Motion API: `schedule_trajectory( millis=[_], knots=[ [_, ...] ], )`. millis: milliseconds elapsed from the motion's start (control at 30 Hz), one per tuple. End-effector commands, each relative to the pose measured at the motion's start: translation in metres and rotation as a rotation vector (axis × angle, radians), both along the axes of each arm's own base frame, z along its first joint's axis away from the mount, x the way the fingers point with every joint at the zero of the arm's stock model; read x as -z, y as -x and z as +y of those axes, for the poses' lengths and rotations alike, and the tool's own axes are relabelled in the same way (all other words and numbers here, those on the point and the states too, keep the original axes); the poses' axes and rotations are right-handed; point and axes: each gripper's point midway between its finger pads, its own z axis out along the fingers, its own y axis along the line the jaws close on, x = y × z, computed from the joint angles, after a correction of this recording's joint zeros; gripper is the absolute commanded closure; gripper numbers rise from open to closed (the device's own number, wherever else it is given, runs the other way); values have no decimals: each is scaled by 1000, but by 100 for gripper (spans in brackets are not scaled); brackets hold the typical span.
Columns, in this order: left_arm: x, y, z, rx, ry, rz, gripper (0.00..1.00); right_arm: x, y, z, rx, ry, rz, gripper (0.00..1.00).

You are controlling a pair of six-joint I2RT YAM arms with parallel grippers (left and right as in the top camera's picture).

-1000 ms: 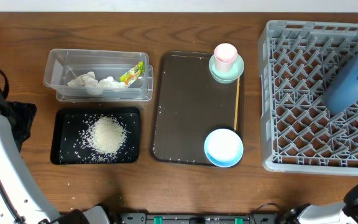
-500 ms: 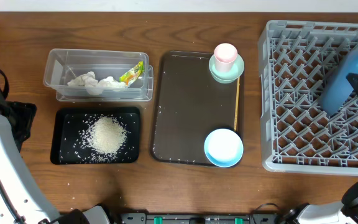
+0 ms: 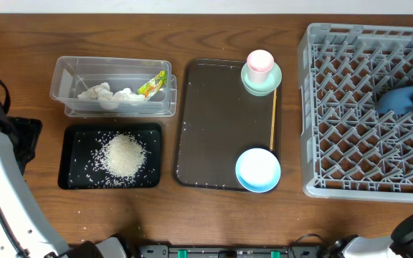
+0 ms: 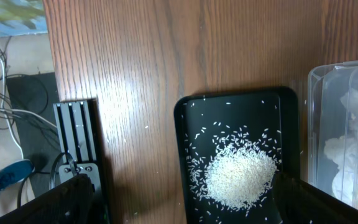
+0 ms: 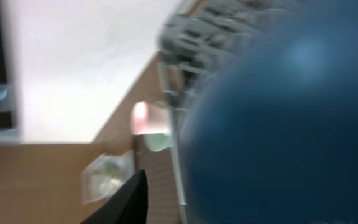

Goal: Sort waste into correct bins and load items into the dishwasher rack
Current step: 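Lower the blue plate into the rack's right side and release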

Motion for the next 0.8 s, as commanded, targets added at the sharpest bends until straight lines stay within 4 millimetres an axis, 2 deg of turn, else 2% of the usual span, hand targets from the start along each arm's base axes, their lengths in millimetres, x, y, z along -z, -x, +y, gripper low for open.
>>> schedule_trajectory(
  millis=[0,67,167,300,433,533,633,767],
  knots=[
    [0,1,2,-21,-5,1,6,-5,9,-12,105,65,83,67],
    [0,1,2,-21,-5,1,6,-13,12,-12,124,89,79,67],
    [0,1,2,-21,-5,1,6,-32,18,-10,156,136,53,63],
    [0,1,2,-21,-5,1,6,-64,27,-2,182,208,-15,44],
    [0,1,2,-21,-5,1,6,-101,33,18,161,307,-123,45],
    [0,1,2,-21,-5,1,6,-124,30,32,130,373,-207,43],
    [0,1,2,-21,-5,1,6,-128,24,39,140,395,-206,43],
    [0,1,2,-21,-5,1,6,-112,20,50,130,442,-125,42]
  ],
)
